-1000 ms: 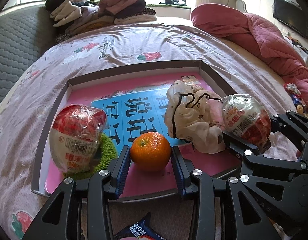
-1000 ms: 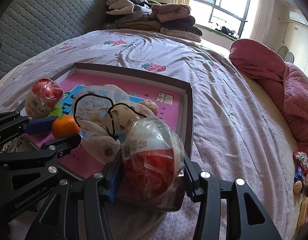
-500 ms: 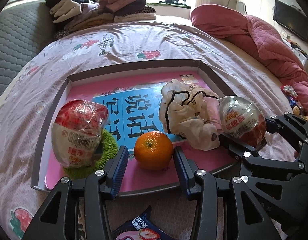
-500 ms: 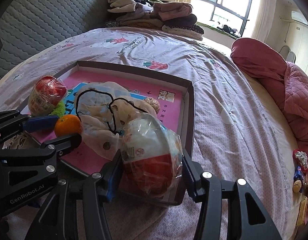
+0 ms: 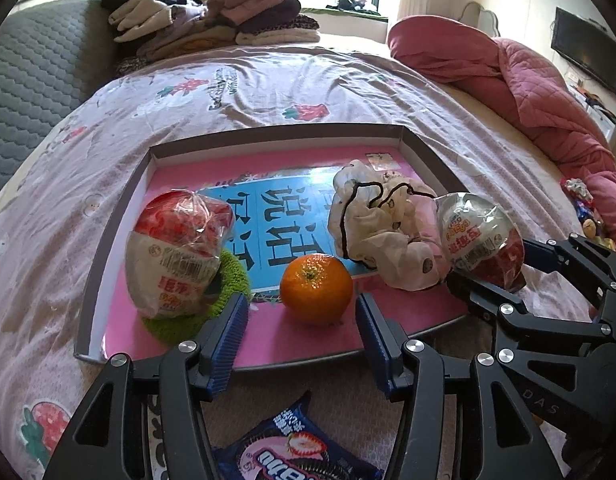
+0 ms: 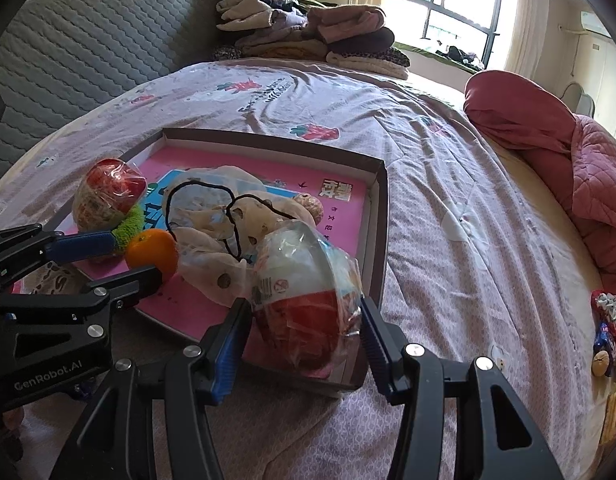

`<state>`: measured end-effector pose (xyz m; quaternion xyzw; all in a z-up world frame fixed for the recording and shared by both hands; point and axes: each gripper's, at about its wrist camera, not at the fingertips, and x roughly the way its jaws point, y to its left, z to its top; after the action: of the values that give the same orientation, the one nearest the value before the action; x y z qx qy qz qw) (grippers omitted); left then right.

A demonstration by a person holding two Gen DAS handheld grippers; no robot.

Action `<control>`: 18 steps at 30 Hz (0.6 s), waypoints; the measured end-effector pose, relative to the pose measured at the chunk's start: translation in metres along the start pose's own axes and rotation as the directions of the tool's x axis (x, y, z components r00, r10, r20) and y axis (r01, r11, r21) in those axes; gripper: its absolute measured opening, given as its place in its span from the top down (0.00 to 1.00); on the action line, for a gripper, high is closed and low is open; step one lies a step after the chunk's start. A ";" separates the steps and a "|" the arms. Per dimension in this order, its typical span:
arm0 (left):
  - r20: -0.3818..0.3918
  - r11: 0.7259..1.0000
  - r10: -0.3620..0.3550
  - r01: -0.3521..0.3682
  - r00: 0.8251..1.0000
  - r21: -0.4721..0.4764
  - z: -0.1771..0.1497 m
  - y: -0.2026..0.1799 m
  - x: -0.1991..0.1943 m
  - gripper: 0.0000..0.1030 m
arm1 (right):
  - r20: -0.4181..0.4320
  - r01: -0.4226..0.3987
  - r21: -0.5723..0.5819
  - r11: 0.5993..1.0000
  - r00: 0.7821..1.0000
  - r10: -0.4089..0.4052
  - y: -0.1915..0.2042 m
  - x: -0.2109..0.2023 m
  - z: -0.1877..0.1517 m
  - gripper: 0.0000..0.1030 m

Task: Organize objects
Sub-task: 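Open both tools to release the orange and candy egg in the box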

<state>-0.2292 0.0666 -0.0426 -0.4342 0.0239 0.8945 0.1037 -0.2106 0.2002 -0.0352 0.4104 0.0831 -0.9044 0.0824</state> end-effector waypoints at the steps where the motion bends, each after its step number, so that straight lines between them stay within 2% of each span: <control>1: 0.002 1.000 -0.002 0.002 1.000 -0.001 0.000 0.000 -0.002 0.44 | 0.001 -0.001 0.001 1.000 1.000 0.001 0.000 -0.001 0.000 0.47; 9: 0.026 1.000 0.006 -0.006 1.000 -0.003 -0.006 0.002 -0.019 0.44 | 0.008 -0.015 0.001 1.000 1.000 0.015 -0.001 -0.010 -0.004 0.43; 12: 0.041 1.000 0.010 -0.010 0.999 -0.004 -0.009 0.003 -0.027 0.44 | 0.010 -0.003 0.005 1.000 1.000 0.003 -0.002 -0.011 -0.004 0.39; 18: 0.065 1.000 0.013 -0.013 0.998 -0.014 -0.014 0.006 -0.041 0.44 | 0.014 -0.006 0.031 1.000 1.000 0.005 -0.007 -0.015 -0.005 0.39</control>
<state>-0.1955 0.0518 -0.0194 -0.4052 0.0173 0.9091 0.0957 -0.1988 0.2098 -0.0269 0.4056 0.0675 -0.9081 0.0791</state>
